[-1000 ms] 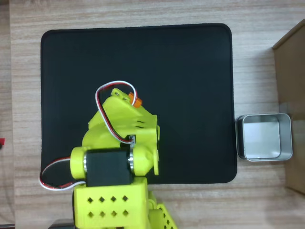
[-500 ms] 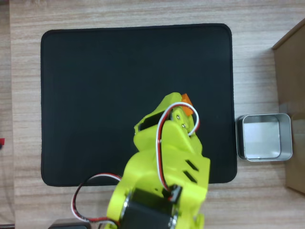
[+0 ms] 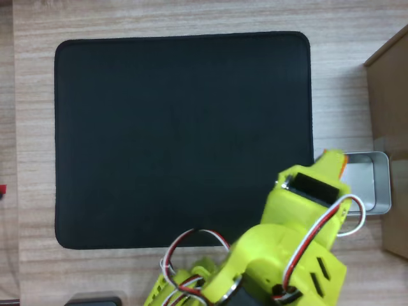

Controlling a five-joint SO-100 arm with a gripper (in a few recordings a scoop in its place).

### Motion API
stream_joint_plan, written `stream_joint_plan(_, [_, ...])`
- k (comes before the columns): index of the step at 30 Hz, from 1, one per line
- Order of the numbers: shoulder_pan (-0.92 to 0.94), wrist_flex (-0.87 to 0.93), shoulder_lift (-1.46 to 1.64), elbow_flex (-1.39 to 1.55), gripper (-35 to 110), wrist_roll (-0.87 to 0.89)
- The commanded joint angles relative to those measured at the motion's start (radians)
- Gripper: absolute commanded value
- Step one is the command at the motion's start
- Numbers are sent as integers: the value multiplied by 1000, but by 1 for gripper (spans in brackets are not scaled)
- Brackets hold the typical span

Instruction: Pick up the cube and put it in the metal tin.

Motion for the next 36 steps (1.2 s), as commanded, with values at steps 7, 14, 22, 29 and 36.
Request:
stream_joint_plan(7, [218,-183,-155,14,0,155])
stream_joint_plan(14, [193,-413,-239,156,0,183])
stream_joint_plan(22, [196,-449,-247,176,22,152])
stream_joint_plan(29, [178,-419,-183,190,25,152])
stream_joint_plan(36, [95,-238,-109,35,18,181])
